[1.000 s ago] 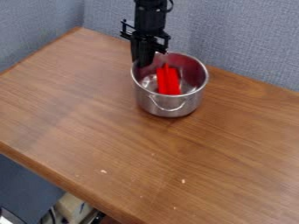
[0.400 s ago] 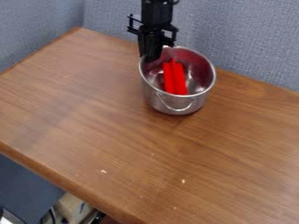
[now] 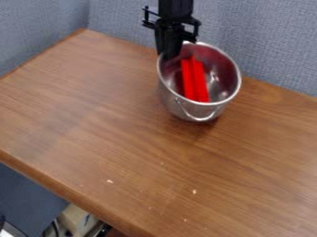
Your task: Put the red object in the metal pot
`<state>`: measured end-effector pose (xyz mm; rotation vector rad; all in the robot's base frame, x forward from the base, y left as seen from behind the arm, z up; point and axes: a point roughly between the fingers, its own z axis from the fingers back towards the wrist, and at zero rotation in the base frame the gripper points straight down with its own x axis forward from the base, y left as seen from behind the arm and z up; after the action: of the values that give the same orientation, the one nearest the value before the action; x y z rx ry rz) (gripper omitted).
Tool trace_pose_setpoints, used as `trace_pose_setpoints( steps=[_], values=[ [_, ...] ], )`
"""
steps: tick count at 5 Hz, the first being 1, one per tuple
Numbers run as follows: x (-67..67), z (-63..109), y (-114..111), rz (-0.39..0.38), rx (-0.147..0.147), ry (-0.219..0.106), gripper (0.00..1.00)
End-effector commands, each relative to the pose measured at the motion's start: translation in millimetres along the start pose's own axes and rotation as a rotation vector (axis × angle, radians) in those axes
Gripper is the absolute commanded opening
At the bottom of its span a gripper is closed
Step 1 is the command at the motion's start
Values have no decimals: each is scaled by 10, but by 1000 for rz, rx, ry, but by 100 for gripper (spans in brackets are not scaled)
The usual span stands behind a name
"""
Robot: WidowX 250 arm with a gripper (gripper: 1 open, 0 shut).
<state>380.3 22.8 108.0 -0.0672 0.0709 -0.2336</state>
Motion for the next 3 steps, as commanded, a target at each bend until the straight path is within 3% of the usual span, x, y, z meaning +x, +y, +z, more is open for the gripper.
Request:
trace_pose_setpoints(
  steps=[1,3],
  values=[
    [-15,366,-159,-1,31,-113,0],
    [123,211,25,49,52,-125,0]
  ],
)
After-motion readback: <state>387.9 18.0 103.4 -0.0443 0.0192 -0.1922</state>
